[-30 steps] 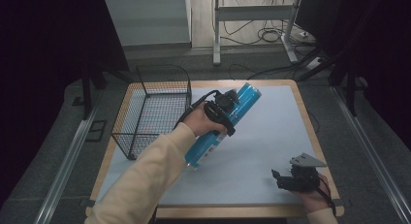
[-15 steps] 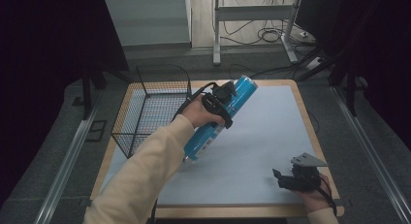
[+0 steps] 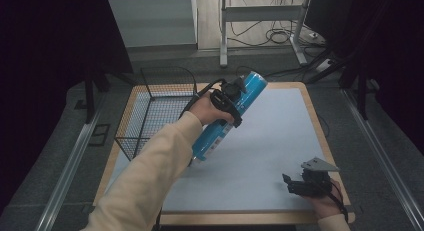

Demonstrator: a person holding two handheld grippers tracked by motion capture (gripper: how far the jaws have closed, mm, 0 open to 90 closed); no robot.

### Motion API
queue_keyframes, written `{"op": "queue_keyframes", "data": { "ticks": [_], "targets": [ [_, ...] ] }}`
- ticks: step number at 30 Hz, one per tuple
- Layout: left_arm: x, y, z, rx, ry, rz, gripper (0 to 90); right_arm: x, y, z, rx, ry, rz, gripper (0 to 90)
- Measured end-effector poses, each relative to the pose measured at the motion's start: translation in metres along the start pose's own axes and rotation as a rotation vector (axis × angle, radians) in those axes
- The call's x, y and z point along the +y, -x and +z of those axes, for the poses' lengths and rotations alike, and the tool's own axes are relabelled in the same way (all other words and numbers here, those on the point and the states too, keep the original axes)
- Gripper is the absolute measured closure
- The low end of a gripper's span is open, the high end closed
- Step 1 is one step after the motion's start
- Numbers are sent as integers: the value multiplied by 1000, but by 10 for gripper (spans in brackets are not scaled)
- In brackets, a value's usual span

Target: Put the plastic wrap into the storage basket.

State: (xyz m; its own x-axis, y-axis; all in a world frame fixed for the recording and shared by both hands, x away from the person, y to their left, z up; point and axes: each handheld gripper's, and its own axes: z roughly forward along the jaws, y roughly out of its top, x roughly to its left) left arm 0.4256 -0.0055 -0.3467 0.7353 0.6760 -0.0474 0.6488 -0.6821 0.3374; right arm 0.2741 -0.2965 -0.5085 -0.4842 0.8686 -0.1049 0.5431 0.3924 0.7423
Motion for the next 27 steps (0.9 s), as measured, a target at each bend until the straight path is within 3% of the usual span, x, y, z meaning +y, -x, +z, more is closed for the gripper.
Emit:
{"op": "queue_keyframes", "data": {
  "ticks": [16,27],
  "targets": [
    [12,-12,-29,52,21,-7,313,0,1,0,-9,1,9,146],
    [14,-30,-40,66,26,-31,313,-1,4,-1,-13,-1,15,147]
  ]
}}
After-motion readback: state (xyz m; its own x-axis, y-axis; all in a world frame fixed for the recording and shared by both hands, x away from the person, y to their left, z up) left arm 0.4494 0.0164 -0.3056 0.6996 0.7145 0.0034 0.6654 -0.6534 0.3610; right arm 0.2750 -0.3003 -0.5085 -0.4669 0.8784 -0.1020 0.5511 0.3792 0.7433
